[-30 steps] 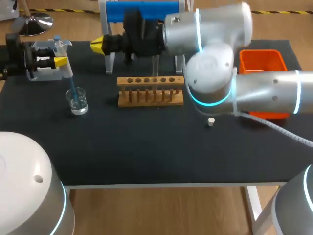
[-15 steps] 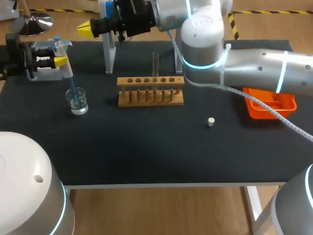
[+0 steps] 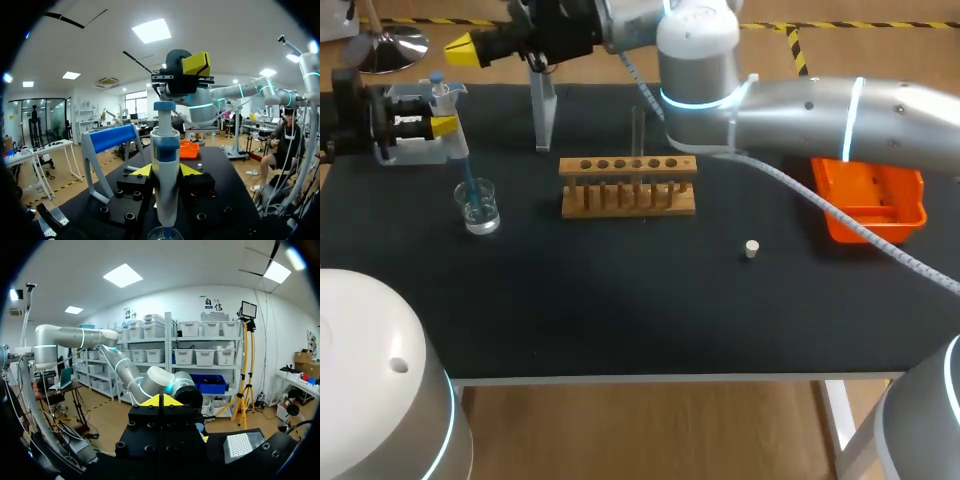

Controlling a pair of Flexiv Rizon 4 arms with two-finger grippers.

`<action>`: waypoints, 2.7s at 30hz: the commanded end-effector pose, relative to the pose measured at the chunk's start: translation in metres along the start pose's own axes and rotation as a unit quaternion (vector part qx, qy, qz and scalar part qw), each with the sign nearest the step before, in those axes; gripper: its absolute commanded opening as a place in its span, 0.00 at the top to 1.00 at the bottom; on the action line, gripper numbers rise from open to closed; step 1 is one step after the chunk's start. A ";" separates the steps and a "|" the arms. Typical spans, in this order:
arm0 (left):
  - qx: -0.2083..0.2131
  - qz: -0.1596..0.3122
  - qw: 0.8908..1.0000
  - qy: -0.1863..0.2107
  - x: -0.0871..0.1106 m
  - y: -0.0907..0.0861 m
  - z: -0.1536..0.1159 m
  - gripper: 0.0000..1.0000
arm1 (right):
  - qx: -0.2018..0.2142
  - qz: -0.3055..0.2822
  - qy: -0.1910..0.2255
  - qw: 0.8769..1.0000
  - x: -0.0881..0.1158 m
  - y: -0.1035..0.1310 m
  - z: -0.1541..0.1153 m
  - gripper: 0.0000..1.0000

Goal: Invert the test tube, pick up the pipette, mount the tip to pipette, aspirate from beaker and dispense into the tube, eject the tip, return the pipette, and cap with the stopper.

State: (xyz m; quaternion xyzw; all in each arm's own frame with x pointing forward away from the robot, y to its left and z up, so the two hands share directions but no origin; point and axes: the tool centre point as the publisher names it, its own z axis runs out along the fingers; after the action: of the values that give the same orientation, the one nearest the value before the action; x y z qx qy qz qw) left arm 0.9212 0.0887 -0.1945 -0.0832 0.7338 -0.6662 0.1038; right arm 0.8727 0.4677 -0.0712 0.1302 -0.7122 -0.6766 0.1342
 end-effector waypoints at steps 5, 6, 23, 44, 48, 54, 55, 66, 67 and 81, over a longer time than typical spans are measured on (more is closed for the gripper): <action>0.000 0.000 1.000 0.000 0.000 0.000 0.000 1.00 | -0.015 -0.025 0.014 0.999 -0.016 -0.007 0.016 1.00; 0.000 0.000 1.000 0.000 0.000 0.000 0.000 1.00 | -0.016 -0.029 0.013 0.999 -0.017 -0.008 0.016 1.00; 0.000 0.000 1.000 0.000 0.000 0.000 0.000 1.00 | -0.013 -0.030 -0.003 0.999 -0.043 -0.021 0.034 1.00; 0.000 0.000 1.000 0.000 0.000 0.000 0.000 1.00 | -0.014 -0.008 -0.012 1.000 -0.053 -0.036 0.035 1.00; 0.000 0.000 1.000 0.000 0.000 0.000 0.000 1.00 | -0.013 -0.006 -0.015 1.000 -0.055 -0.038 0.035 1.00; 0.000 0.000 1.000 0.000 0.000 0.000 0.000 1.00 | -0.010 -0.003 -0.017 1.000 -0.058 -0.043 0.036 1.00; 0.000 0.000 1.000 0.000 0.000 0.000 0.000 1.00 | -0.010 -0.003 -0.017 1.000 -0.058 -0.043 0.036 1.00; 0.000 0.000 1.000 0.000 0.000 0.000 0.000 1.00 | -0.006 0.002 -0.021 1.000 -0.062 -0.050 0.035 1.00; 0.000 0.000 1.000 0.000 0.000 0.000 0.000 1.00 | -0.005 0.002 -0.021 1.000 -0.062 -0.051 0.035 1.00; 0.000 0.000 1.000 0.000 0.000 0.000 0.000 1.00 | 0.002 0.005 -0.020 1.000 -0.058 -0.060 0.035 1.00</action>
State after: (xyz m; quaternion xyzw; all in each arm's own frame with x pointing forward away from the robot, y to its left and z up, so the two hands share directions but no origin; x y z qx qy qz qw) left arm 0.9207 0.0884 -0.1975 -0.0835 0.7341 -0.6658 0.1039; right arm 0.9118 0.5188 -0.1281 0.1109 -0.7164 -0.6782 0.1207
